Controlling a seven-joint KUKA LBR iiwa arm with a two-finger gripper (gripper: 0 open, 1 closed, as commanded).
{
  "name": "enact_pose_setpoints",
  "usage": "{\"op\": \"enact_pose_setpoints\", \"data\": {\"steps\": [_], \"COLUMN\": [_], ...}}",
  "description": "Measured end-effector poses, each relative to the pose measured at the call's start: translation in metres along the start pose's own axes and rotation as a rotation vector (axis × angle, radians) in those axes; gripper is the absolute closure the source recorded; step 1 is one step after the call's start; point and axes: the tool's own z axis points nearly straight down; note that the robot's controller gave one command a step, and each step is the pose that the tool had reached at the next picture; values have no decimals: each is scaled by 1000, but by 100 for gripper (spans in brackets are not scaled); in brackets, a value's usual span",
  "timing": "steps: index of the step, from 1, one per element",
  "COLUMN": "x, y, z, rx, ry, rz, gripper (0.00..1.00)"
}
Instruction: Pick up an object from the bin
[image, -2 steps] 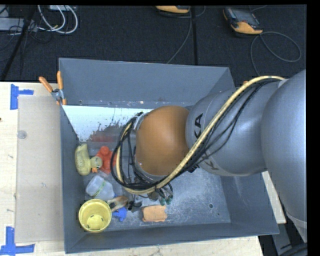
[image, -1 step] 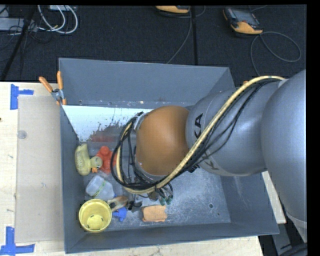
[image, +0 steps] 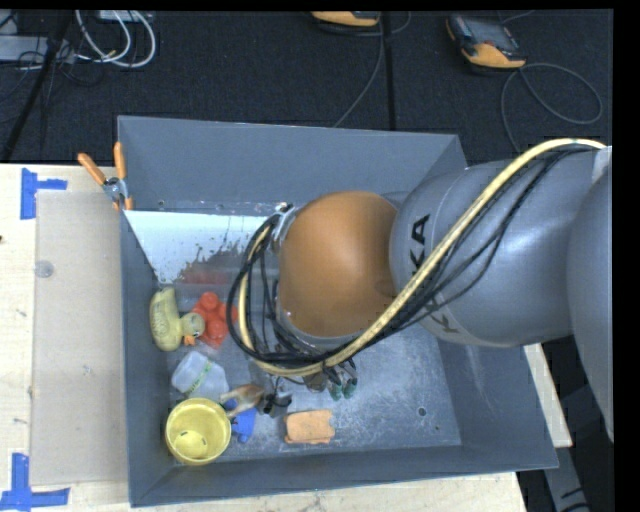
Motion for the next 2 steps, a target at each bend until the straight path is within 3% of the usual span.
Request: {"op": "enact_pose_setpoints", "data": {"steps": [1,2], "x": [-3,-4], "y": [2,5], "z": [-45,-83], "rx": [-1,0], "ry": [-14,2], "rz": [-6,-5], "gripper": [100,100]}}
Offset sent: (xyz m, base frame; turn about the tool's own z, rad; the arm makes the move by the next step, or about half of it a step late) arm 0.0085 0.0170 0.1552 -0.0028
